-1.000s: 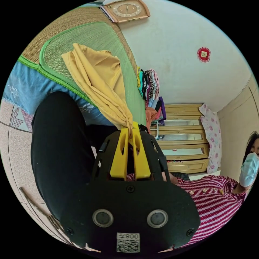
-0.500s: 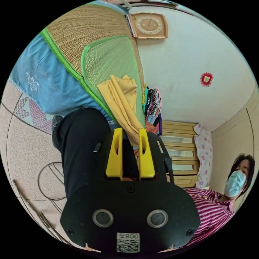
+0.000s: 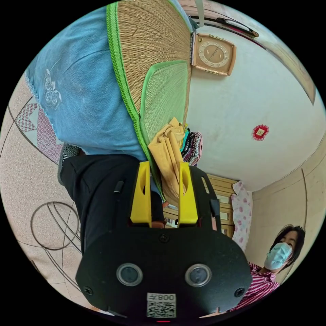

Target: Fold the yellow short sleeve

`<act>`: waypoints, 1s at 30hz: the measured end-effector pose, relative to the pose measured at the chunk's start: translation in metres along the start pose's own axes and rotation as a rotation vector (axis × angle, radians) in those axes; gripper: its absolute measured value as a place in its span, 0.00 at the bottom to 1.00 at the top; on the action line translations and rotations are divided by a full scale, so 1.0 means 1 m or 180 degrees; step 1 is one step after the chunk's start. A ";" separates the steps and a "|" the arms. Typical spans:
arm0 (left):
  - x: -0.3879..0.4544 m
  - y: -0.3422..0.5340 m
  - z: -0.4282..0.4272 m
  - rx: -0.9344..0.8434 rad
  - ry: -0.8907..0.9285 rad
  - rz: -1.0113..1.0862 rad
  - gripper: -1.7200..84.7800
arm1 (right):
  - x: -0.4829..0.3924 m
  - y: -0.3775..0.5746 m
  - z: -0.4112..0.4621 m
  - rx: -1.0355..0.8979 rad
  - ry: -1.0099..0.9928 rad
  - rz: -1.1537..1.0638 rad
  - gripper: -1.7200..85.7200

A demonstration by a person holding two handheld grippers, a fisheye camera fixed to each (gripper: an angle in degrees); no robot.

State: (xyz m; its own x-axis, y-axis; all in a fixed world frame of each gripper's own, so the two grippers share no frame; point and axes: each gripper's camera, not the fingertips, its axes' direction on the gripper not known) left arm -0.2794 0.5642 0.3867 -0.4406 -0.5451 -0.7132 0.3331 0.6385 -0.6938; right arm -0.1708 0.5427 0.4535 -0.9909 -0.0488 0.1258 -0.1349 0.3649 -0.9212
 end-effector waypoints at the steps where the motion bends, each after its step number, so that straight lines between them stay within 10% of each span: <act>1: -0.002 -0.006 0.000 0.0030 0.0018 -0.0021 0.18 | -0.001 0.001 0.005 -0.0007 0.0003 0.0001 0.03; 30: -0.006 -0.023 0.079 -0.0166 -0.0278 -0.0001 0.08 | 0.002 0.061 0.111 -0.0056 0.0121 0.0125 0.03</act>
State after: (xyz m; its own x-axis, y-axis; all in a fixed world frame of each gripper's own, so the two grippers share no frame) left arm -0.2184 0.5102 0.3993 -0.3656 -0.5891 -0.7206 0.2881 0.6646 -0.6894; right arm -0.1815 0.4618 0.3573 -0.9946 0.0012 0.1038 -0.0955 0.3821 -0.9192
